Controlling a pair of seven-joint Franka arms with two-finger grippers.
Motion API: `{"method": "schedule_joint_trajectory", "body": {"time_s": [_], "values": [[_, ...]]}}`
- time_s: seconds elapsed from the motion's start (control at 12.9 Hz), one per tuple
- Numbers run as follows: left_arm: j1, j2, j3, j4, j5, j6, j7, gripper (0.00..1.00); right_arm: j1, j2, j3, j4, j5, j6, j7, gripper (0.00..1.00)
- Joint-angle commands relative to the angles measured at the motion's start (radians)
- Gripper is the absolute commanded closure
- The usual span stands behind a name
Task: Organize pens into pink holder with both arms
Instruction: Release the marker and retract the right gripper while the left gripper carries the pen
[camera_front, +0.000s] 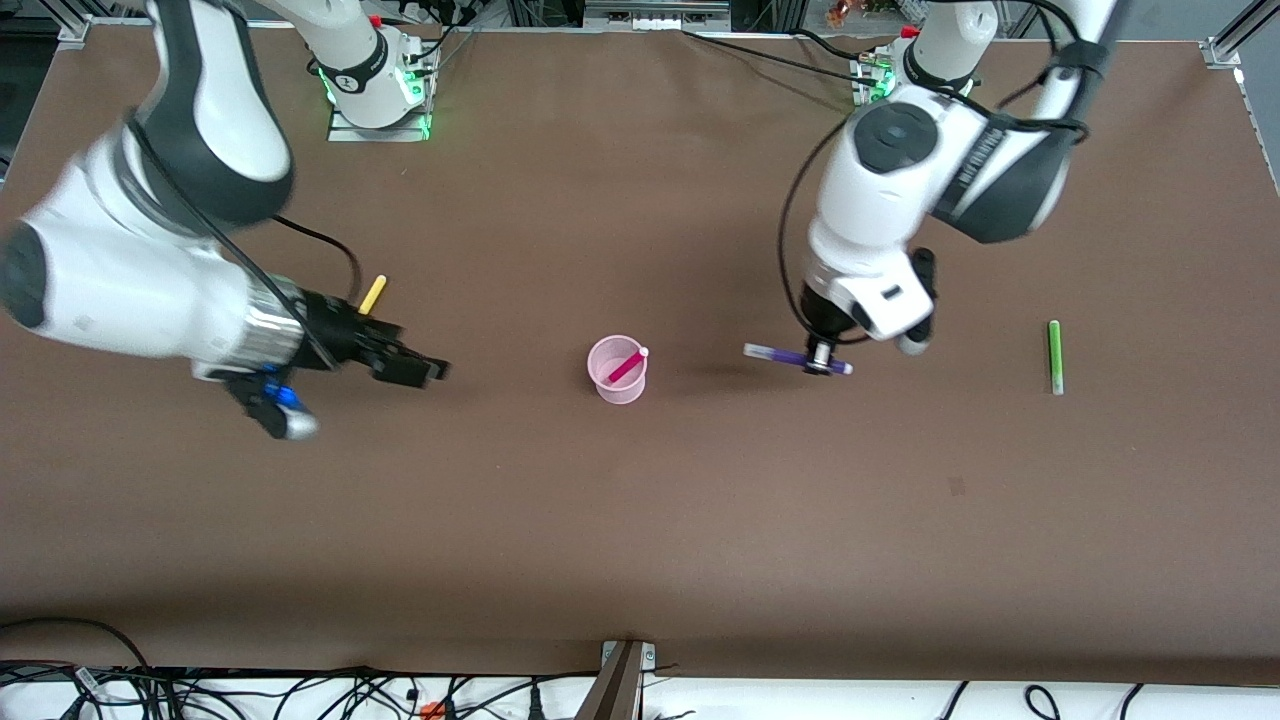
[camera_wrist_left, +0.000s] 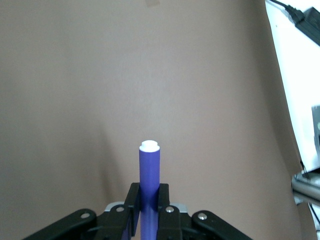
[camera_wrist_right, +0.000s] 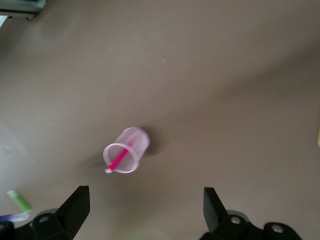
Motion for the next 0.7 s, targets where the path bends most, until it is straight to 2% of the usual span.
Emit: {"method": "schedule_joint_trajectory", "body": {"time_s": [0.0, 0.23, 0.46, 0.54, 0.62], "values": [[-0.095, 0.066, 0.014, 0.098, 0.102, -0.048, -0.072, 1.00, 0.011, -0.161, 0.003, -0.112, -0.197, -0.025, -0.143, 0.00], [-0.221, 0.178, 0.028, 0.235, 0.233, -0.121, -0.141, 1.00, 0.010, -0.296, -0.027, -0.252, -0.234, -0.007, -0.259, 0.00], [-0.327, 0.324, 0.034, 0.397, 0.380, -0.178, -0.209, 1.00, 0.010, -0.295, -0.047, -0.254, -0.248, -0.003, -0.305, 0.00], [-0.368, 0.370, 0.053, 0.446, 0.406, -0.191, -0.212, 1.00, 0.010, -0.295, -0.049, -0.251, -0.253, -0.003, -0.314, 0.00], [-0.422, 0.408, 0.101, 0.488, 0.417, -0.197, -0.212, 1.00, 0.010, -0.295, -0.049, -0.249, -0.277, -0.003, -0.319, 0.00]]}}
